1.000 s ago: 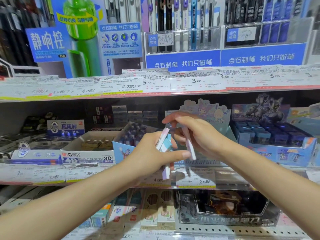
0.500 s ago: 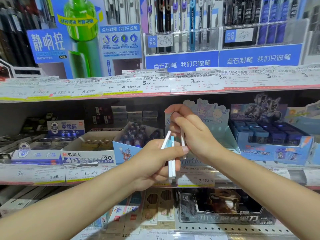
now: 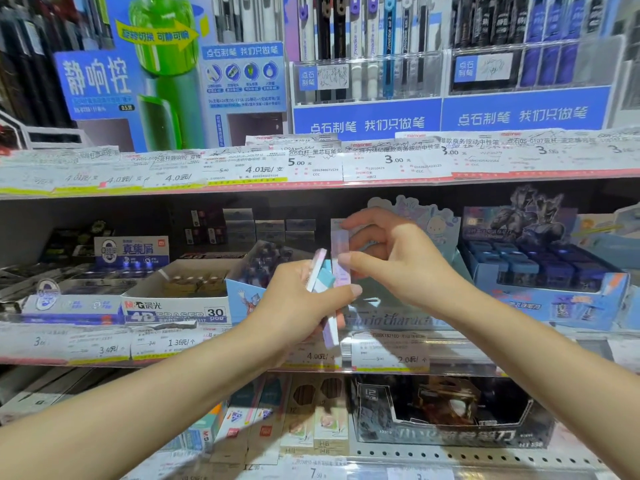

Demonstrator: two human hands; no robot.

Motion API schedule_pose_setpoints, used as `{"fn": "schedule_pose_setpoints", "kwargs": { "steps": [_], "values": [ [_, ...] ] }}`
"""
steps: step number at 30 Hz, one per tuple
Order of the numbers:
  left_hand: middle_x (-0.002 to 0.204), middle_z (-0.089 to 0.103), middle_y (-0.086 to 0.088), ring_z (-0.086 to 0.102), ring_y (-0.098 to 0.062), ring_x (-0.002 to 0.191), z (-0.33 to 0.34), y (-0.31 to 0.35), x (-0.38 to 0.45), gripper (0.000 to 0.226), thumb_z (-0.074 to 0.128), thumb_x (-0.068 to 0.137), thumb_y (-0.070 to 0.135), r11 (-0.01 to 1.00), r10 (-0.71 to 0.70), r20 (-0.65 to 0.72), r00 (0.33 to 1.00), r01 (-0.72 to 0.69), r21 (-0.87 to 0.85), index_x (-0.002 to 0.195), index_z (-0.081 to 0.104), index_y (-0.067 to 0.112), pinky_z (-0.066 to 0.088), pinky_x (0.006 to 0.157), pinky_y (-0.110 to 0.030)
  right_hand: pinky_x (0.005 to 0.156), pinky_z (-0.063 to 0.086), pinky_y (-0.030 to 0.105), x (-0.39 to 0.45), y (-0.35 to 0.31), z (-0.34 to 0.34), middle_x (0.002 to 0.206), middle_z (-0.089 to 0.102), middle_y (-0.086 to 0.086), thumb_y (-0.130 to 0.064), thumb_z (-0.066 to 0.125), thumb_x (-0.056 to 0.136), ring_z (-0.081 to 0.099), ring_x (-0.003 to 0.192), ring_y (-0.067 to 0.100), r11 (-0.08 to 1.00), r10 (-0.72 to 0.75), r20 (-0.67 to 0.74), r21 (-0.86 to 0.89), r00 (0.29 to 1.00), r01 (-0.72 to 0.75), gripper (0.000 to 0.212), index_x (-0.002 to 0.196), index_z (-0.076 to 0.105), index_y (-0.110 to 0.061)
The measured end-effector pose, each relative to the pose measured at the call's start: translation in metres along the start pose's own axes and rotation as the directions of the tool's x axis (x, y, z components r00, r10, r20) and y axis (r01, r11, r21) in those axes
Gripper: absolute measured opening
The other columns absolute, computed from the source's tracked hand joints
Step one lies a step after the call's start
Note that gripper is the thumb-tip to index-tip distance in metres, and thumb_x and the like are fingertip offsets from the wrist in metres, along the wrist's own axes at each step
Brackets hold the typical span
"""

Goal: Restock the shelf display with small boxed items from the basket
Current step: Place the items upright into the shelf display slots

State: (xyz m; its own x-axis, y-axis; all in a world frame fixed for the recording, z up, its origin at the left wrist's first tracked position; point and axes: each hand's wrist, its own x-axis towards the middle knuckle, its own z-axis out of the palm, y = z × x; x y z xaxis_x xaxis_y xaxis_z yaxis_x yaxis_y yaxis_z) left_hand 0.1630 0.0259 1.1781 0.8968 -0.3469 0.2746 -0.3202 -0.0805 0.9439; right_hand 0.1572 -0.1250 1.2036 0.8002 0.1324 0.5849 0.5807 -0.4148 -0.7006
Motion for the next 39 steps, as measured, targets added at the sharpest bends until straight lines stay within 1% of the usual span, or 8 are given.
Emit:
{"fn": "schedule_pose_setpoints", "kwargs": {
  "steps": [4,7,12,22,28,31,33,39],
  "values": [
    [0.056,0.060,0.000,0.057,-0.010,0.047,-0.010,-0.002,-0.001,0.022,0.074,0.077,0.022,0.953,0.094,0.061,0.994,-0.108,0.282,0.094,0.065,0.010,0.045,0.047,-0.019,0.080,0.056,0.047,0.002,0.002,-0.007,0.083,0.061,0.002,-0.001,0.061,0.080,0.065,0.073,0.030,1.000,-0.029,-0.019,-0.013,0.999,0.028,0.035,0.094,0.058,-0.032],
    [0.049,0.058,0.005,0.057,-0.007,0.043,-0.020,-0.004,-0.003,0.021,0.066,0.081,0.009,0.818,0.125,0.166,0.978,-0.196,0.540,0.101,0.062,0.016,0.045,0.046,-0.019,0.079,0.054,0.044,0.001,0.009,-0.008,0.084,0.057,-0.003,0.001,0.061,0.081,0.064,0.068,0.024,0.997,-0.056,-0.018,-0.052,0.998,0.055,0.041,0.091,0.055,-0.038],
    [0.057,0.064,0.002,0.062,-0.016,0.038,-0.028,-0.009,-0.008,0.034,0.062,0.081,0.010,0.730,0.027,0.248,0.968,-0.189,0.657,0.107,0.056,0.031,0.054,0.048,-0.033,0.073,0.050,0.024,0.000,0.022,-0.003,0.083,0.057,-0.002,-0.001,0.063,0.081,0.063,0.071,0.016,0.998,-0.041,-0.026,-0.051,0.999,0.040,0.038,0.087,0.053,-0.037],
    [0.071,0.069,0.000,0.063,-0.013,0.038,-0.029,-0.007,-0.004,0.029,0.063,0.082,0.015,0.680,-0.042,0.300,0.953,-0.193,0.707,0.109,0.057,0.024,0.056,0.050,-0.037,0.082,0.054,0.037,-0.004,0.027,0.000,0.085,0.062,-0.003,-0.004,0.066,0.080,0.067,0.077,0.020,0.998,-0.055,-0.018,-0.043,0.998,0.055,0.036,0.088,0.056,-0.038],
    [0.076,0.069,-0.001,0.054,-0.013,0.039,-0.033,-0.008,-0.001,0.033,0.062,0.082,0.013,0.681,-0.052,0.319,0.946,-0.200,0.704,0.113,0.058,0.023,0.035,0.039,-0.010,0.080,0.054,0.028,-0.006,0.032,0.002,0.082,0.064,-0.005,-0.001,0.066,0.079,0.065,0.080,0.013,0.995,-0.074,-0.022,-0.061,0.997,0.073,0.035,0.088,0.058,-0.034],
    [0.070,0.066,-0.001,0.048,-0.012,0.036,-0.034,-0.007,-0.002,0.033,0.062,0.083,0.013,0.688,-0.054,0.334,0.941,-0.207,0.695,0.114,0.059,0.022,0.032,0.038,-0.009,0.076,0.048,0.017,-0.007,0.034,0.003,0.089,0.061,-0.009,-0.016,0.070,0.078,0.057,0.087,0.006,0.967,-0.140,-0.009,-0.215,0.990,0.135,0.019,0.093,0.064,-0.025],
    [0.066,0.065,-0.002,0.049,-0.012,0.035,-0.034,-0.007,-0.002,0.036,0.062,0.083,0.013,0.700,-0.056,0.341,0.938,-0.207,0.684,0.116,0.057,0.027,0.033,0.038,-0.009,0.088,0.039,0.013,-0.006,0.036,0.001,0.103,0.054,-0.005,-0.026,0.067,0.076,0.050,0.102,0.003,0.939,-0.180,-0.011,-0.299,0.984,0.169,0.020,0.097,0.066,-0.025],
    [0.046,0.055,0.019,0.042,-0.010,0.032,-0.035,-0.005,-0.002,0.043,0.060,0.082,0.011,0.706,-0.079,0.341,0.937,-0.189,0.683,0.119,0.055,0.033,0.028,0.036,-0.009,0.103,0.025,0.013,-0.007,0.036,0.000,0.121,0.046,-0.009,-0.026,0.047,0.064,0.040,0.121,0.004,0.954,-0.094,0.013,-0.286,0.996,0.093,0.030,0.089,0.063,-0.030]
  ]
}}
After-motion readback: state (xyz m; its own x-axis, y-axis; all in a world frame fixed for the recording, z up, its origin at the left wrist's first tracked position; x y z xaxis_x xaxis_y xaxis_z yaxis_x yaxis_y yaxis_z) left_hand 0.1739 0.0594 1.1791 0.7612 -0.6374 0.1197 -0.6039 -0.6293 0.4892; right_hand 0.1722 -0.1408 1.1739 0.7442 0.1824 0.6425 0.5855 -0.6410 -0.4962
